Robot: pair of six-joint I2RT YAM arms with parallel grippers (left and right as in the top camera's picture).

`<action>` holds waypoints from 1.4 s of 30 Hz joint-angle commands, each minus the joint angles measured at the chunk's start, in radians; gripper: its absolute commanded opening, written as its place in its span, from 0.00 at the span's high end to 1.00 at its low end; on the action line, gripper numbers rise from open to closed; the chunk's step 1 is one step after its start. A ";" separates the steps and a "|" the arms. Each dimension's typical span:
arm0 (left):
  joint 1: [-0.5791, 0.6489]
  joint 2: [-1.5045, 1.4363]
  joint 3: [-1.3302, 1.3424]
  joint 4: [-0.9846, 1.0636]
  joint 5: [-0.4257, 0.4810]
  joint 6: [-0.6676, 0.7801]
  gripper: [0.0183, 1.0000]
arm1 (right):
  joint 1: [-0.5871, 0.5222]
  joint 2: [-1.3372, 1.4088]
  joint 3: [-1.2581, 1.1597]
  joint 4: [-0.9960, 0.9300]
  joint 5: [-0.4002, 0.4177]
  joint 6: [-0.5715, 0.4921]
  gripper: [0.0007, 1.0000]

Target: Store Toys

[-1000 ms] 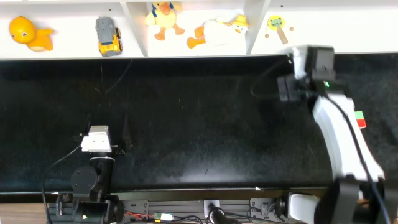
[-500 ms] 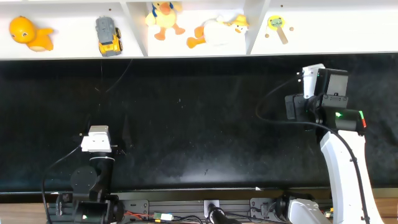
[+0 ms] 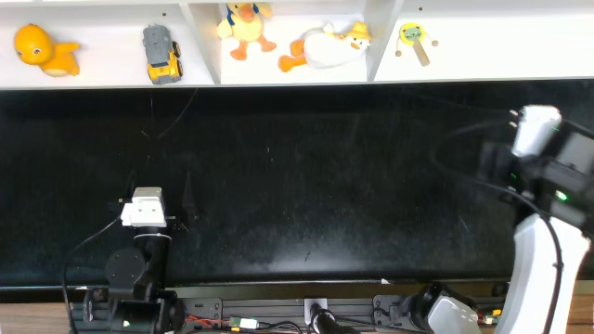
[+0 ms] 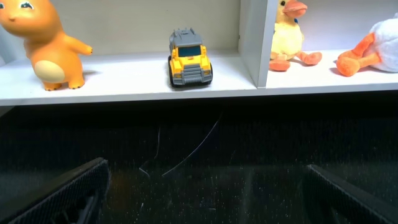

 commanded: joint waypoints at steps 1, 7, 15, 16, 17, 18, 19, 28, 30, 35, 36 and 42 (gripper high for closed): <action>-0.008 -0.010 -0.005 0.000 0.006 0.023 0.00 | -0.155 -0.017 -0.005 -0.097 -0.069 -0.188 0.11; -0.008 -0.010 -0.005 0.000 0.006 0.023 0.00 | -0.306 -0.001 -0.003 -0.204 -0.187 -0.332 0.15; -0.008 -0.010 -0.005 0.000 0.006 0.023 0.00 | -0.347 0.201 0.000 -0.089 -0.107 -0.450 0.05; -0.008 -0.010 -0.005 0.000 0.006 0.023 0.00 | -0.347 0.220 0.001 -0.060 -0.103 -0.450 0.04; -0.008 -0.010 -0.005 0.000 0.006 0.023 0.00 | -0.347 0.239 0.005 -0.035 -0.100 -0.451 0.03; -0.008 -0.010 -0.005 0.000 0.006 0.023 0.00 | -0.347 0.254 0.010 -0.020 -0.099 -0.451 0.03; -0.008 -0.010 -0.005 0.000 0.006 0.023 0.00 | -0.347 0.269 0.017 -0.010 -0.099 -0.451 0.03; -0.008 -0.010 -0.005 0.000 0.006 0.023 0.00 | -0.347 0.378 0.053 0.024 -0.167 -0.449 0.02; -0.008 -0.010 -0.005 0.000 0.006 0.023 0.00 | -0.346 0.398 0.053 0.044 -0.233 -0.442 0.02; -0.008 -0.010 -0.005 0.000 0.006 0.023 0.00 | -0.343 0.410 0.053 0.089 -0.272 -0.409 0.01; -0.008 -0.010 -0.005 0.000 0.006 0.023 0.00 | -0.343 0.415 0.053 0.099 -0.275 -0.408 0.01; -0.008 -0.010 -0.005 0.000 0.006 0.023 0.00 | -0.343 0.442 0.053 0.111 -0.289 -0.408 0.07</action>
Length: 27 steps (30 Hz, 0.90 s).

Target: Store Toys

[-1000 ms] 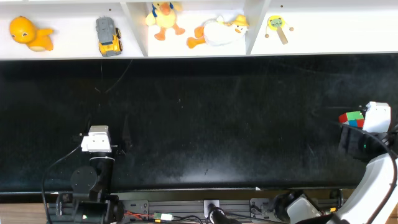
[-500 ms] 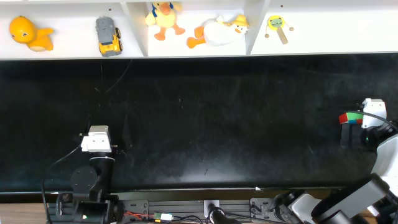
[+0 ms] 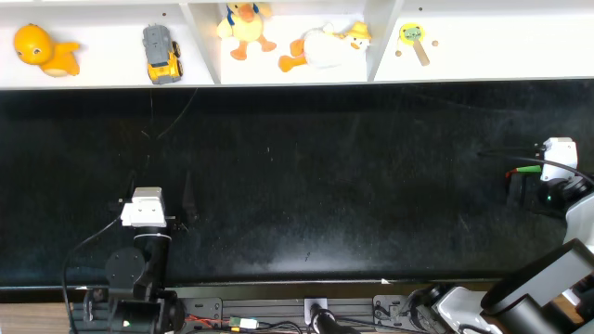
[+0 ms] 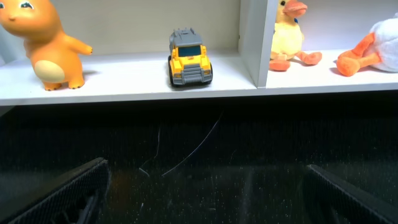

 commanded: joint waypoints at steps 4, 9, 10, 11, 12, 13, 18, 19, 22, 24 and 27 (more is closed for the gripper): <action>-0.008 -0.010 -0.004 0.000 0.006 0.023 0.00 | 0.000 0.030 0.028 0.005 -0.037 0.016 0.25; -0.008 -0.010 -0.004 0.000 0.006 0.023 0.00 | 0.000 0.029 0.028 0.005 -0.037 0.039 0.51; -0.008 -0.010 -0.004 0.000 0.006 0.023 0.00 | 0.001 0.029 0.028 0.006 -0.037 0.044 0.52; -0.008 -0.010 -0.004 0.000 0.006 0.023 0.00 | 0.003 0.027 0.029 0.006 -0.034 0.057 0.54; -0.008 -0.010 -0.004 0.000 0.006 0.023 0.00 | 0.006 0.025 0.030 0.005 -0.033 0.062 0.54; -0.008 -0.010 -0.004 0.000 0.006 0.023 0.00 | 0.013 0.019 0.032 0.005 -0.032 0.076 0.55; -0.008 -0.010 -0.004 0.000 0.006 0.023 0.00 | 0.063 -0.024 0.069 0.005 -0.031 0.134 0.54; -0.008 -0.010 -0.004 0.000 0.006 0.023 0.00 | 0.082 -0.036 0.089 0.005 -0.030 0.141 0.54; -0.008 -0.010 -0.004 0.000 0.006 0.023 0.00 | 0.123 -0.046 0.149 0.005 -0.030 0.162 0.53; -0.008 -0.010 -0.004 0.000 0.006 0.023 0.00 | 0.153 -0.046 0.203 0.010 -0.030 0.166 0.53; -0.008 -0.010 -0.004 0.000 0.006 0.023 0.00 | 0.194 -0.045 0.263 0.040 -0.030 0.166 0.52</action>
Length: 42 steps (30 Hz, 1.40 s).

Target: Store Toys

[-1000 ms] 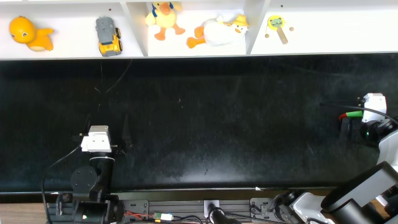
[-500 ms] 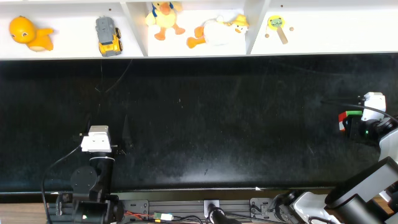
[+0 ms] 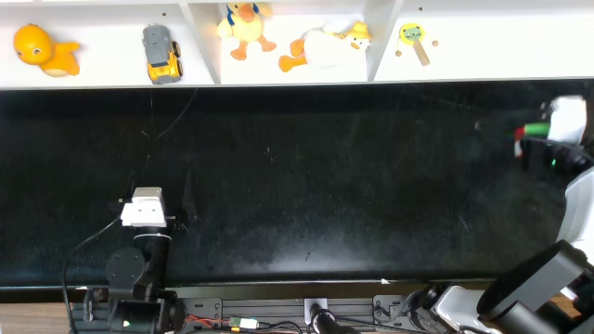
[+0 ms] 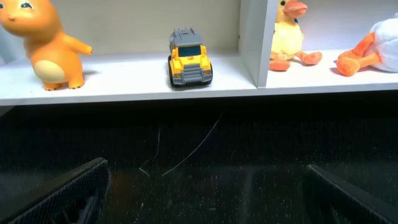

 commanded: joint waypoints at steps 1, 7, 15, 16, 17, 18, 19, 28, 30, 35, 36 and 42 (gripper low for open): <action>-0.008 -0.010 -0.004 0.000 0.006 0.023 0.00 | 0.057 -0.035 0.107 0.039 -0.014 0.023 0.52; -0.008 -0.010 -0.004 0.000 0.006 0.023 0.00 | 0.124 0.029 0.220 0.060 -0.015 0.112 0.47; -0.008 -0.010 -0.004 0.000 0.006 0.023 0.00 | 0.203 0.181 0.382 0.019 -0.014 0.187 0.49; -0.008 -0.010 -0.004 0.000 0.006 0.023 0.00 | 0.212 0.201 0.401 0.014 -0.014 0.195 0.49; -0.008 -0.010 -0.004 0.000 0.006 0.023 0.00 | 0.219 0.218 0.416 0.014 -0.014 0.203 0.49; -0.008 -0.010 -0.004 0.000 0.006 0.023 0.00 | 0.226 0.235 0.431 0.013 -0.015 0.209 0.49; -0.008 -0.010 -0.004 0.000 0.006 0.023 0.00 | 0.232 0.255 0.449 0.014 -0.015 0.219 0.49; -0.008 -0.010 -0.004 0.000 0.006 0.023 0.00 | 0.273 0.386 0.566 0.014 -0.019 0.283 0.48; -0.008 -0.010 -0.004 0.000 0.006 0.023 0.00 | 0.278 0.399 0.567 0.017 -0.019 0.291 0.46; -0.008 -0.010 -0.004 0.000 0.006 0.023 0.00 | 0.280 0.410 0.567 0.026 -0.019 0.308 0.30; -0.008 -0.010 -0.004 0.000 0.006 0.023 0.00 | 0.280 0.410 0.567 0.030 -0.018 0.314 0.18; -0.008 -0.010 -0.004 0.000 0.006 0.023 0.00 | 0.282 0.393 0.563 -0.012 0.032 0.320 0.00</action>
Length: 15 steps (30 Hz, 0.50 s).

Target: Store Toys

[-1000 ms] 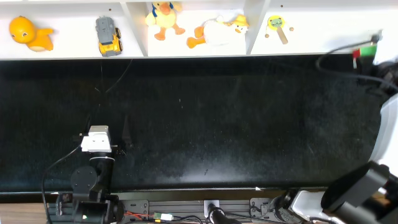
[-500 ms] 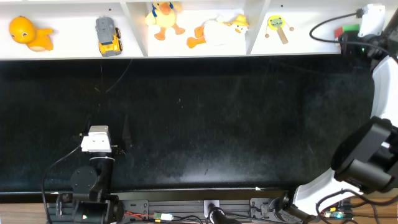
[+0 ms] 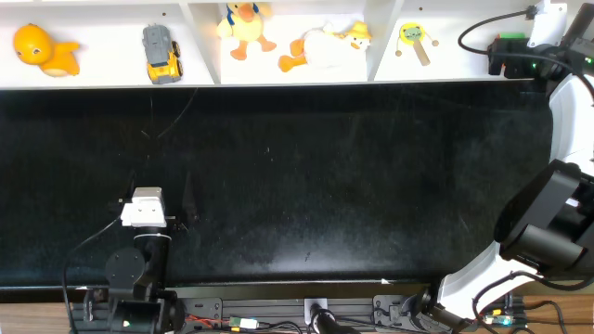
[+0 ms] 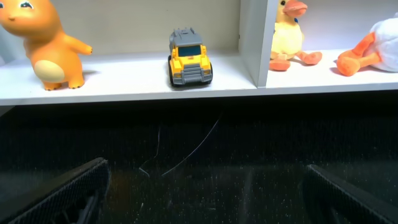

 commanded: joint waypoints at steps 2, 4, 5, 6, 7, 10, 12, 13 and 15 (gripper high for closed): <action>-0.008 -0.010 -0.005 0.000 0.006 0.023 0.00 | 0.014 -0.057 -0.001 -0.045 0.061 0.014 0.00; -0.008 -0.010 -0.005 0.000 0.006 0.023 0.00 | 0.017 -0.110 -0.053 -0.023 0.063 0.015 0.00; -0.008 -0.010 -0.005 0.000 0.006 0.023 0.00 | 0.017 -0.138 -0.088 -0.007 0.063 0.019 0.00; -0.008 -0.010 -0.005 0.000 0.006 0.023 0.00 | 0.016 -0.176 -0.137 0.015 0.064 0.029 0.00; -0.008 -0.010 -0.005 0.000 0.006 0.023 0.00 | 0.016 -0.210 -0.183 0.032 0.064 0.035 0.00; -0.008 -0.010 -0.005 0.000 0.006 0.023 0.00 | 0.019 -0.328 -0.340 0.064 0.075 0.061 0.00; -0.008 -0.010 -0.005 0.000 0.006 0.023 0.00 | 0.043 -0.455 -0.481 0.086 0.148 0.117 0.00; -0.008 -0.010 -0.005 0.000 0.006 0.023 0.00 | 0.063 -0.500 -0.524 0.097 0.196 0.146 0.00; -0.008 -0.010 -0.005 0.000 0.006 0.023 0.00 | 0.119 -0.572 -0.591 0.122 0.298 0.209 0.00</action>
